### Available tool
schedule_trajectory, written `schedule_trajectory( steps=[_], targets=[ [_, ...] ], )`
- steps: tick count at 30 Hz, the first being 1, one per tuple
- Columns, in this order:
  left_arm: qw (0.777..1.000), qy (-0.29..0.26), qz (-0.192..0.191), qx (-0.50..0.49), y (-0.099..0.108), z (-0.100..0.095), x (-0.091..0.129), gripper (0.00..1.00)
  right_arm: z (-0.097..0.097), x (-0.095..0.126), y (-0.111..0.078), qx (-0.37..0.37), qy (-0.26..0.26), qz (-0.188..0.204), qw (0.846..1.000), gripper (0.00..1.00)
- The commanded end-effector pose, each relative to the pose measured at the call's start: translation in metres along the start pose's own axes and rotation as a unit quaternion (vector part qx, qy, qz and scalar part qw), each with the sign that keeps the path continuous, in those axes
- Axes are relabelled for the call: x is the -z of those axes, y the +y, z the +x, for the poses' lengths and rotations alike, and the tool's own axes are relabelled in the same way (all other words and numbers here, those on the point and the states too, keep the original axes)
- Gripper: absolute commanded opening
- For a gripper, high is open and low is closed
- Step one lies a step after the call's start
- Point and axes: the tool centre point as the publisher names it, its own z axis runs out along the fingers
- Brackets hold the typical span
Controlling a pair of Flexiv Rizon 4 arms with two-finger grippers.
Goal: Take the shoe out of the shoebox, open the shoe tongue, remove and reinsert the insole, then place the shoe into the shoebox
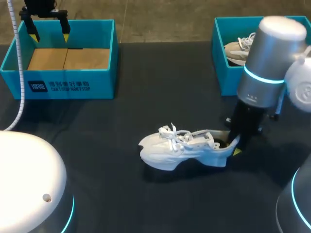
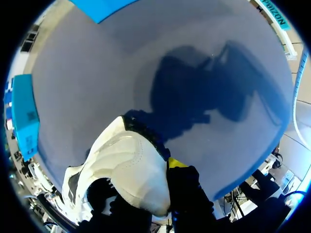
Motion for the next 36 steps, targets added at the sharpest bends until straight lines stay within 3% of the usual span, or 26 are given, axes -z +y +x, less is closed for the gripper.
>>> schedule_trajectory(
  steps=[1, 12, 24, 36],
  targets=[
    [1.000, 0.000, 0.000, 0.000, 0.000, 0.000, 0.000, 1.00, 0.013, -0.011, -0.004, 0.000, -0.003, 0.004, 1.000, 0.00],
    [1.000, 0.000, 0.000, 0.000, 0.000, 0.000, 0.000, 1.00, 0.031, -0.019, -0.018, -0.008, -0.019, 0.004, 1.000, 0.00],
    [1.000, 0.000, 0.000, 0.000, 0.000, 0.000, 0.000, 1.00, 0.031, -0.027, -0.032, -0.028, -0.035, -0.011, 0.999, 0.00],
    [1.000, 0.000, 0.000, 0.000, 0.000, 0.000, 0.000, 1.00, 0.034, -0.033, -0.038, 0.008, -0.046, -0.039, 0.998, 0.00]
  ],
)
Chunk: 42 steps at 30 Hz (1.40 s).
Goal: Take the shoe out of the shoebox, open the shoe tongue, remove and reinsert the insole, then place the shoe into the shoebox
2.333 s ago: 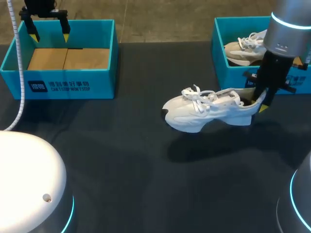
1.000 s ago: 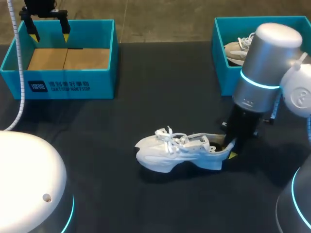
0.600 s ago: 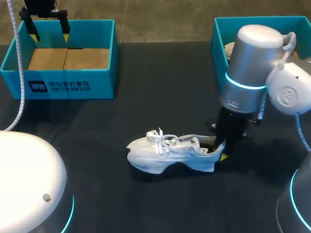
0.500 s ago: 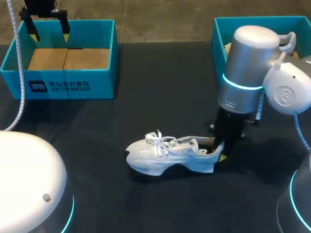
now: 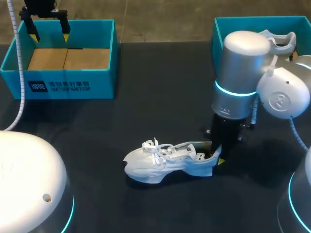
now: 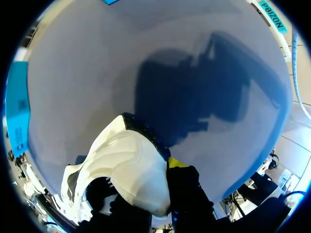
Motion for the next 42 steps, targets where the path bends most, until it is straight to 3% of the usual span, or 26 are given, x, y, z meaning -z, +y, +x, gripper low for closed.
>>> schedule_trajectory(
  steps=[1, 19, 26, 27, 29, 30, 38, 42],
  targets=[
    [1.000, 0.000, 0.000, 0.000, 0.000, 0.000, 0.000, 1.00, 0.010, -0.002, -0.008, 0.000, -0.009, -0.019, 1.000, 0.00],
    [1.000, 0.000, 0.000, 0.000, 0.000, 0.000, 0.000, 1.00, 0.005, 0.006, -0.004, 0.024, -0.019, -0.049, 0.998, 0.00],
    [1.000, 0.000, 0.000, 0.000, 0.000, 0.000, 0.000, 1.00, 0.003, -0.003, 0.004, 0.001, -0.033, -0.042, 0.999, 0.00],
    [1.000, 0.000, 0.000, 0.000, 0.000, 0.000, 0.000, 1.00, 0.003, -0.003, 0.005, 0.001, -0.033, -0.041, 0.999, 0.02],
    [1.000, 0.000, 0.000, 0.000, 0.000, 0.000, 0.000, 1.00, 0.002, -0.004, 0.005, -0.002, -0.035, -0.038, 0.999, 0.29],
    [1.000, 0.000, 0.000, 0.000, 0.000, 0.000, 0.000, 1.00, 0.002, -0.004, 0.006, -0.003, -0.035, -0.038, 0.999, 0.33],
    [1.000, 0.000, 0.000, 0.000, 0.000, 0.000, 0.000, 1.00, 0.002, 0.004, 0.002, -0.002, -0.029, -0.043, 0.999, 0.46],
    [1.000, 0.000, 0.000, 0.000, 0.000, 0.000, 0.000, 1.00, 0.003, 0.009, -0.001, 0.003, -0.025, -0.048, 0.999, 0.47]
  ],
)
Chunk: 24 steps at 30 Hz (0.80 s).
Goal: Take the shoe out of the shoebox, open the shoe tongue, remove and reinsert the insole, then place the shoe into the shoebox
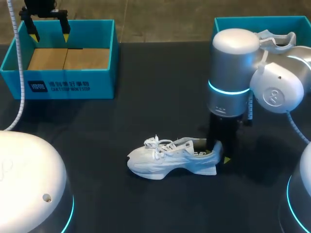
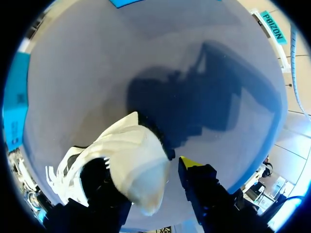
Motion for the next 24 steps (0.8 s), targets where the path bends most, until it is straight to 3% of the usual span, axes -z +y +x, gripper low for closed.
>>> schedule_trajectory(
  steps=[1, 6, 7, 8, 11, 12, 21, 24],
  targets=[
    [1.000, 0.000, 0.000, 0.000, 0.000, 0.000, 0.000, 1.00, 0.003, 0.005, -0.010, -0.023, 0.000, -0.018, 1.000, 0.47],
    [1.000, 0.000, 0.000, 0.000, 0.000, 0.000, 0.000, 1.00, 0.001, 0.013, -0.011, -0.014, 0.013, -0.022, 1.000, 0.51],
    [1.000, 0.000, 0.000, 0.000, 0.000, 0.000, 0.000, 1.00, 0.000, 0.015, -0.012, -0.012, 0.018, -0.022, 1.000, 0.70],
    [1.000, 0.000, 0.000, 0.000, 0.000, 0.000, 0.000, 1.00, -0.001, 0.018, -0.012, -0.009, 0.023, -0.021, 0.999, 0.78],
    [1.000, 0.000, 0.000, 0.000, 0.000, 0.000, 0.000, 1.00, -0.003, 0.028, -0.012, 0.003, 0.042, -0.016, 0.999, 0.88],
    [1.000, 0.000, 0.000, 0.000, 0.000, 0.000, 0.000, 1.00, -0.003, 0.031, -0.011, 0.010, 0.050, -0.013, 0.999, 1.00],
    [1.000, 0.000, 0.000, 0.000, 0.000, 0.000, 0.000, 1.00, -0.015, 0.072, 0.003, 0.108, 0.101, -0.027, 0.989, 1.00],
    [1.000, 0.000, 0.000, 0.000, 0.000, 0.000, 0.000, 1.00, -0.023, 0.088, 0.009, 0.166, 0.128, -0.027, 0.977, 1.00]
  ],
)
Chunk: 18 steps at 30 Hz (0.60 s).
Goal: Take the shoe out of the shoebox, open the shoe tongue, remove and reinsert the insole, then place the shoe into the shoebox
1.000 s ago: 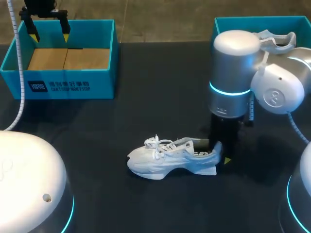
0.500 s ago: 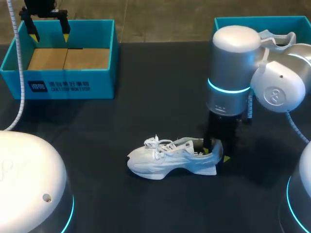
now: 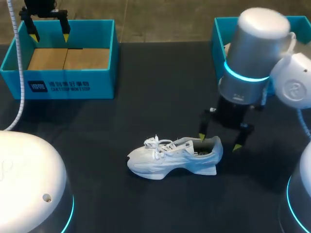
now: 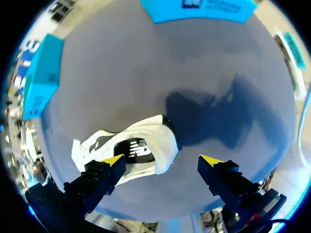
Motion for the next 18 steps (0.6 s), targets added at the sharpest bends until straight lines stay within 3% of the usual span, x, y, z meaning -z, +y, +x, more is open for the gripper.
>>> schedule_trajectory(
  steps=[1, 6, 8, 9, 18],
  targets=[
    [1.000, 0.000, 0.000, 0.000, 0.000, 0.000, 0.000, 1.00, -0.024, 0.033, 0.003, 0.059, 0.051, -0.001, 0.997, 1.00],
    [1.000, 0.000, 0.000, 0.000, 0.000, 0.000, 0.000, 1.00, -0.037, 0.053, 0.011, 0.141, 0.086, 0.004, 0.986, 1.00],
    [1.000, 0.000, 0.000, 0.000, 0.000, 0.000, 0.000, 1.00, -0.046, 0.061, 0.012, 0.220, 0.137, 0.025, 0.965, 1.00],
    [1.000, 0.000, 0.000, 0.000, 0.000, 0.000, 0.000, 1.00, -0.048, 0.062, 0.013, 0.244, 0.136, 0.038, 0.960, 1.00],
    [1.000, 0.000, 0.000, 0.000, 0.000, 0.000, 0.000, 1.00, -0.048, 0.062, 0.013, 0.244, 0.136, 0.038, 0.960, 1.00]
  ],
)
